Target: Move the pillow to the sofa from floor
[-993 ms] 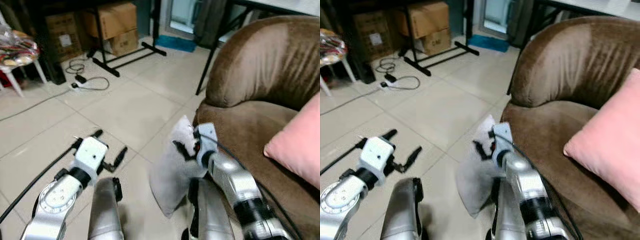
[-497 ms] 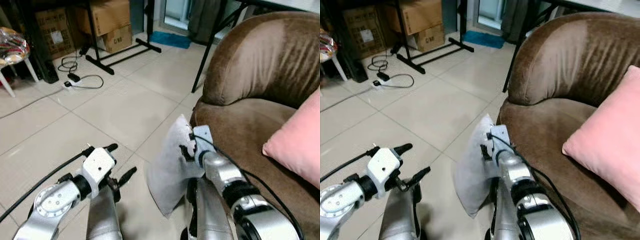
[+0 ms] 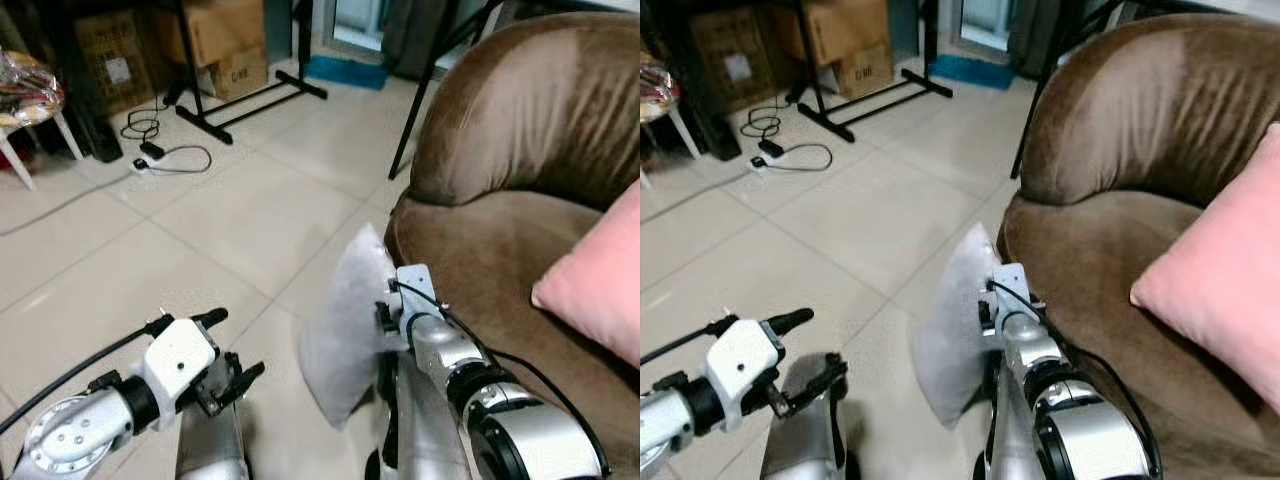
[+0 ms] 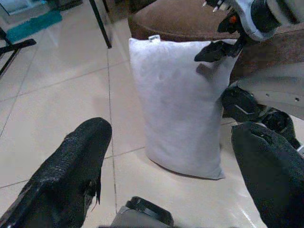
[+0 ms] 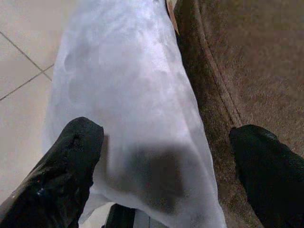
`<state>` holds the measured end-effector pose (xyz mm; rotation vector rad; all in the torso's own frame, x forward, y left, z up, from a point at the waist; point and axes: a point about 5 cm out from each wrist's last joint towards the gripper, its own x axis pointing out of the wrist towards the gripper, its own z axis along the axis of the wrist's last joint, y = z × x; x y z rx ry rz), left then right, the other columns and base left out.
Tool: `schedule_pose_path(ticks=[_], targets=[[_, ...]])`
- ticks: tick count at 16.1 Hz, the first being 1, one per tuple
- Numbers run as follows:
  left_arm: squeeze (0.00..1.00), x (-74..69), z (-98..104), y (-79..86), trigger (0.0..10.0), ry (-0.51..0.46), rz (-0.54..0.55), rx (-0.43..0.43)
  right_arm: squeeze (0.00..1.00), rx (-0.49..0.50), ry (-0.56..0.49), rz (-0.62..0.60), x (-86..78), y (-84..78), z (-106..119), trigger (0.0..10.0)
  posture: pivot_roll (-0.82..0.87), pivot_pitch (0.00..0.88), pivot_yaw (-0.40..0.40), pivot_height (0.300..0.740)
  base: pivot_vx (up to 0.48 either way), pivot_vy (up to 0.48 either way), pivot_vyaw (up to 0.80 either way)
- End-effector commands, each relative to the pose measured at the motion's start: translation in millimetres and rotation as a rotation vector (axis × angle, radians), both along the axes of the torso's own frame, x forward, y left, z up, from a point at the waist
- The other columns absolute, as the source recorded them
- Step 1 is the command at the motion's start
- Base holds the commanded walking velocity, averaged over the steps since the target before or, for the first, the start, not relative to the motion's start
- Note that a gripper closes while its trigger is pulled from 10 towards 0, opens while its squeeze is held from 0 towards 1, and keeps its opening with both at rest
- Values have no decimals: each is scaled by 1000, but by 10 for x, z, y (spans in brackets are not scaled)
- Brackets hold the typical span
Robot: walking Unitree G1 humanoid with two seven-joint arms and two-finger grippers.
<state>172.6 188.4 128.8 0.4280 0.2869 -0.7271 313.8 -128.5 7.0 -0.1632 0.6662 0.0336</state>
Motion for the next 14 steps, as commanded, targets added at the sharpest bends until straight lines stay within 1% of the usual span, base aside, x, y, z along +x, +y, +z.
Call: schedule_pose_path(ticks=[1, 3, 4, 5, 6, 8, 9, 10, 11, 12, 13, 14], targets=[[0, -39, 79, 0, 10000, -9, -2, -1, 0, 11, -21, -28, 43, -53, 43, 10000, 63, 100, -44, 480, 0, 0, 0], [0, -103, 105, -8, 10000, 0, 0, -7, 0, 3, -22, -23, 33, -64, 32, 10000, 57, 117, -40, 480, 0, 0, 0], [0, -198, 128, -4, 10000, 21, -1, -6, 0, -23, -25, -25, 14, -92, 12, 10000, 60, 126, -35, 480, 0, 0, 0], [0, -241, 137, 3, 10000, 32, -2, -3, 0, -33, -30, -35, 7, -110, 6, 10000, 61, 129, -35, 480, 0, 0, 0], [0, -268, 146, 7, 10000, 40, -3, 0, 0, -41, -33, -36, 3, -119, 2, 9059, 67, 139, -33, 480, 0, 0, 0], [0, -347, 176, 22, 10000, 68, -4, 10, 0, -58, -25, -39, -28, -125, -30, 4118, 75, 156, -32, 480, 0, 0, 0], [0, -361, 177, 24, 10000, 75, -7, 12, 0, -62, -19, -34, -40, -115, -43, 3804, 76, 158, -32, 480, 0, 0, 0], [0, -384, 185, 19, 10000, 85, -11, 13, 0, -60, -14, -29, -56, -102, -60, 2902, 78, 157, -31, 480, 0, 0, 0], [0, -398, 190, 15, 10000, 92, -14, 12, 0, -58, -9, -23, -70, -89, -74, 1490, 78, 155, -31, 480, 0, 0, 0], [0, -403, 192, 13, 10000, 95, -14, 11, 0, -57, -7, -21, -75, -84, -80, 1176, 78, 155, -31, 480, 0, 0, 0], [0, -413, 193, 7, 10000, 104, -18, 8, 0, -53, -2, -17, -84, -78, -90, 0, 77, 157, -33, 480, 0, 0, 0], [0, -419, 194, 5, 10000, 109, -19, 5, 0, -51, 1, -12, -89, -73, -95, 0, 76, 156, -35, 480, 0, 0, 0]])
